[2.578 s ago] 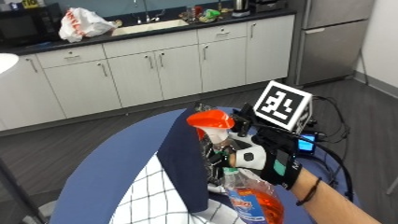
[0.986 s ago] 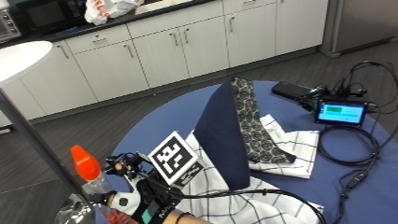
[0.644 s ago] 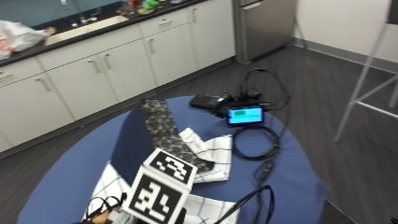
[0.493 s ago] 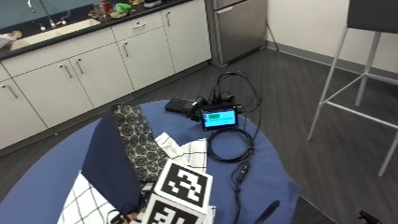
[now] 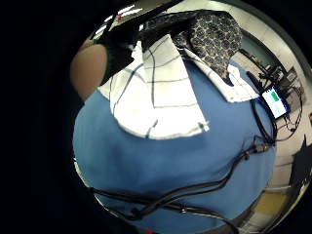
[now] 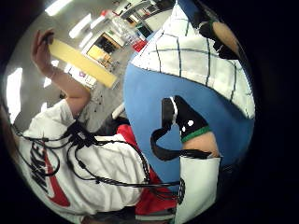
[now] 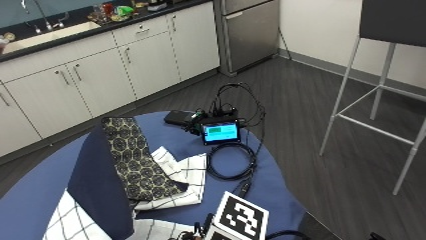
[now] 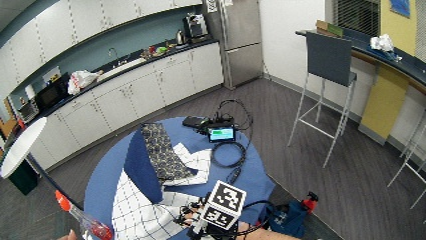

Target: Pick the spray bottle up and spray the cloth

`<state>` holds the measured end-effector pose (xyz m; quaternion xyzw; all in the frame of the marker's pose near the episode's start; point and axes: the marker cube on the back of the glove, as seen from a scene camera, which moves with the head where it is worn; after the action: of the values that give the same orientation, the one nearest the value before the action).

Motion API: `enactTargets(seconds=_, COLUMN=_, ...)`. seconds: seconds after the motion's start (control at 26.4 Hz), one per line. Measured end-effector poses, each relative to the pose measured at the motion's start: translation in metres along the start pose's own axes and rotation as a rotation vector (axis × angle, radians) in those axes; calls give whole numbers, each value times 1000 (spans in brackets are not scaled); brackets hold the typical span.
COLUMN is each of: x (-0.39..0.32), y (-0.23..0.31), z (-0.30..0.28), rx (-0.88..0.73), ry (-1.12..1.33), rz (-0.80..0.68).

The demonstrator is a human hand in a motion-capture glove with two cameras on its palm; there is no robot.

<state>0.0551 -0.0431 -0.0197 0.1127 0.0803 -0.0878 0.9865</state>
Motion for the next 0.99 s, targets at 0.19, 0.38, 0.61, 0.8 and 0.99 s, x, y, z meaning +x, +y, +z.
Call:
enactTargets(seconds=0.19, x=18, y=5, z=-9, rx=44, ry=-34, rz=91)
enactTargets(seconds=0.38, x=19, y=12, z=-10, rx=7, ry=-20, rz=95)
enactTargets(seconds=0.61, x=15, y=25, z=-19, rx=34, ry=-30, rz=110)
enactTargets(seconds=0.8, x=14, y=34, z=-21, rx=46, ry=-41, rz=132)
enactTargets(seconds=0.99, x=15, y=39, z=-18, rx=33, ry=-50, rz=143)
